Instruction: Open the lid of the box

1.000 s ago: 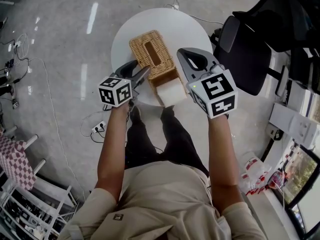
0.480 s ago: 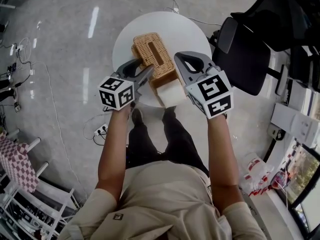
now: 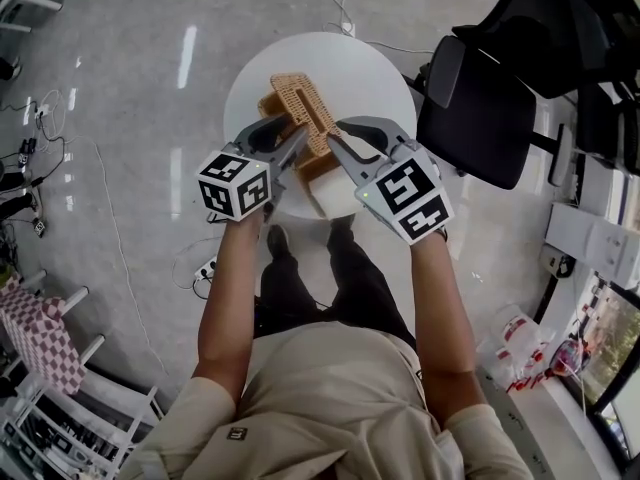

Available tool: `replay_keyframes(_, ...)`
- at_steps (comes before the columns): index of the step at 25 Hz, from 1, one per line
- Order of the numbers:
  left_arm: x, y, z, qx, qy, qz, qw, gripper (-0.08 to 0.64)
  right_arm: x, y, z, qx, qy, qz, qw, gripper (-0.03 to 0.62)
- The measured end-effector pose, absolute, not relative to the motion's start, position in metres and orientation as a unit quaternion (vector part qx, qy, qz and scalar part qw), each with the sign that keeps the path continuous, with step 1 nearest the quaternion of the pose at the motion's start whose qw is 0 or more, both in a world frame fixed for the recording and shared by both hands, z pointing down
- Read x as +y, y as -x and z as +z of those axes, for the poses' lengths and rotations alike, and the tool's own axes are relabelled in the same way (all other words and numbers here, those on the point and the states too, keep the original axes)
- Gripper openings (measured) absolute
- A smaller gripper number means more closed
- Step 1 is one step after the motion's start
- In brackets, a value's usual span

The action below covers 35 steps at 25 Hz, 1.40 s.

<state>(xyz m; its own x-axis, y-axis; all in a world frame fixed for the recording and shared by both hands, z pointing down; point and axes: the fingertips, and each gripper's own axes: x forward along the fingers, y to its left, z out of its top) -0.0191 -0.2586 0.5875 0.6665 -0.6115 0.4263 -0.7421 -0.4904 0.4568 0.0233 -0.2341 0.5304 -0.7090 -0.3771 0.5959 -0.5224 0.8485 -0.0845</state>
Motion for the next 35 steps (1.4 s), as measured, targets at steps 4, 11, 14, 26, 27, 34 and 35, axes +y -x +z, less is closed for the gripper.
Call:
replay_keyframes(4, -0.264, 0.010, 0.579, -0.387, -0.862, 0.101, 0.310, 0.141, -0.220, -0.014, 0.542, -0.914, -0.218, 0.128, 0.319, 0.083)
replay_keyframes(11, -0.272, 0.008, 0.585, -0.402, -0.858, 0.113, 0.301, 0.140, -0.203, -0.010, 0.579, -0.900, -0.192, 0.143, 0.365, 0.101)
replay_keyframes(14, -0.267, 0.049, 0.613, -0.452, -0.821, 0.112, 0.330, 0.149, -0.204, -0.017, 0.583, -0.897, -0.200, 0.148, 0.365, 0.098)
replay_keyframes(26, -0.250, 0.080, 0.687, -0.485, -0.757, 0.085, 0.430, 0.228, -0.215, -0.022, 0.588, -0.892, -0.214, 0.146, 0.369, 0.092)
replay_keyframes(27, -0.250, 0.082, 0.689, -0.491, -0.753, 0.088, 0.430, 0.251, -0.215, -0.021, 0.589, -0.892, -0.214, 0.146, 0.370, 0.091)
replay_keyframes(34, -0.246, 0.074, 0.698, -0.470, -0.758, 0.081, 0.445, 0.251, -0.216, -0.020, 0.594, -0.890, -0.215, 0.147, 0.373, 0.087)
replay_keyframes(35, -0.247, 0.074, 0.697, -0.469, -0.759, 0.080, 0.445, 0.250, -0.216, -0.020, 0.594, -0.890, -0.215, 0.147, 0.373, 0.087)
